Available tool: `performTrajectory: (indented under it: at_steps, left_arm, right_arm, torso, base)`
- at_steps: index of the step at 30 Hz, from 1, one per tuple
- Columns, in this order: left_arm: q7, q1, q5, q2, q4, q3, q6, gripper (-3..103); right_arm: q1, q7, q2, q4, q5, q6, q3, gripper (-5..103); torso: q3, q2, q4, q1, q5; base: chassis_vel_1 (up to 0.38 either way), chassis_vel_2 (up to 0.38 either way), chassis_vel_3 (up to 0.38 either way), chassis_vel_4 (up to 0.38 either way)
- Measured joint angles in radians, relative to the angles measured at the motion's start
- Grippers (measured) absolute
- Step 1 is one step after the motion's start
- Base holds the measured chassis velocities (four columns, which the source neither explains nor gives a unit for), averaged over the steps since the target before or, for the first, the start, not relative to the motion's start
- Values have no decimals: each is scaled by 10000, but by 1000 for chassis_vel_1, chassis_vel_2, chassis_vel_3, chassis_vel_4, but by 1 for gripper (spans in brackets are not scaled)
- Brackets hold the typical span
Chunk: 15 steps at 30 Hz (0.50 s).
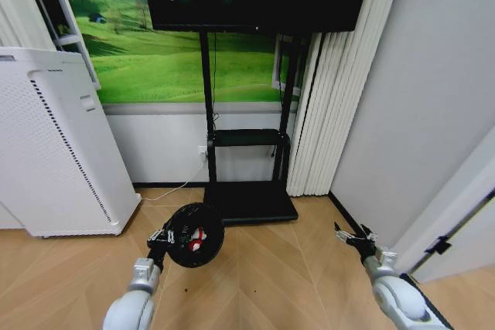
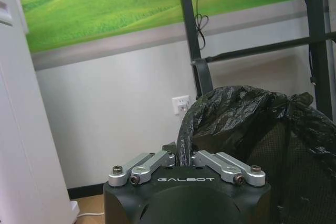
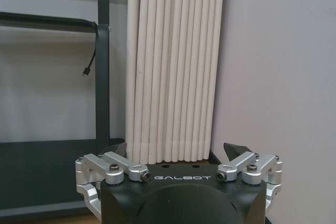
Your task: Pick up the trash bin and place the garbage on the floor into it.
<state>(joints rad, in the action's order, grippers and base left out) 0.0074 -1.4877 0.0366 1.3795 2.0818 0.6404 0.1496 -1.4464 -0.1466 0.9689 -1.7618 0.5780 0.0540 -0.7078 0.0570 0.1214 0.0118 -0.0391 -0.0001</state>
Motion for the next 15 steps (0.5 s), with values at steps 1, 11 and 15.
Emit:
performTrajectory:
  at_steps: [1,11,15]
  left_arm:
    - [0,-87,33,19,102,101,-1,6]
    - [6,-422,96,33,453,358,-49,6]
    - [6,-454,83,58,481,355,-56,6]
  right_arm:
    - [-88,46,57,-117,0,-8,-80,100]
    - [-261,232,219,-339,-41,-171,-244,100]
    - [-255,236,218,-339,-48,-178,-241,100]
  torso:
    - [0,0,0,1,1]
    - [1,0,0,0,0]
    - [1,1,0,0,1]
  base:
    - [0,0,0,0]
    - [0,0,0,0]
    - [0,0,0,0]
